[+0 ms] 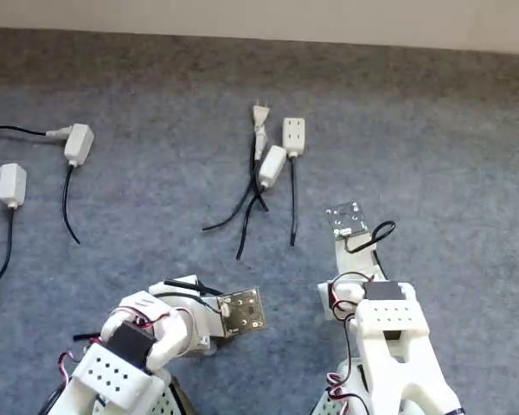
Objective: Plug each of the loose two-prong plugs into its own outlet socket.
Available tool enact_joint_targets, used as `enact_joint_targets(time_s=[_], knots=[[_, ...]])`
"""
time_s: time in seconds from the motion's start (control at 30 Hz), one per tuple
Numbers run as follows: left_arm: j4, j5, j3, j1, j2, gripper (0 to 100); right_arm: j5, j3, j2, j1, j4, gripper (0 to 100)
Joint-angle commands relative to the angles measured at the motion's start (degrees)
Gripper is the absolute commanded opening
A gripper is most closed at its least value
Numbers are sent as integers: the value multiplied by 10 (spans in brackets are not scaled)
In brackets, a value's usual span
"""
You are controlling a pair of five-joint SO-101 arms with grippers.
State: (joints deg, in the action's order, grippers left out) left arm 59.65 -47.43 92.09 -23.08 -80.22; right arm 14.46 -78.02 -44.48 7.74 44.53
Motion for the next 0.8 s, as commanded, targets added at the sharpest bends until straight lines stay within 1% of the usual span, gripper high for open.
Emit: enact_joint_targets(time_s=[0.0,0.07,0.17,0.23,0.3,0.43,0.53,0.63,0.77], knots=[[-33,-4,22,-8,-3,314,-4,2,-12,-4,-9,263],[-33,-4,22,-8,-3,268,-4,1,-12,-4,-10,263],[-33,-5,21,-8,-3,152,-4,-2,-7,-4,-36,263],[-33,-26,21,-8,-3,65,-4,-2,-7,-4,-39,263],[-32,-45,21,-5,-3,14,-4,-2,-7,-4,-39,263],[31,-86,-4,-4,-3,24,-4,-2,-7,-4,-41,263],[98,-92,-60,-4,-3,24,-4,-2,-7,-4,-41,263],[170,-91,-139,-7,-3,24,-4,-2,-7,-4,-41,263],[271,-91,-284,-4,-3,24,-4,-3,-7,-4,-42,263]])
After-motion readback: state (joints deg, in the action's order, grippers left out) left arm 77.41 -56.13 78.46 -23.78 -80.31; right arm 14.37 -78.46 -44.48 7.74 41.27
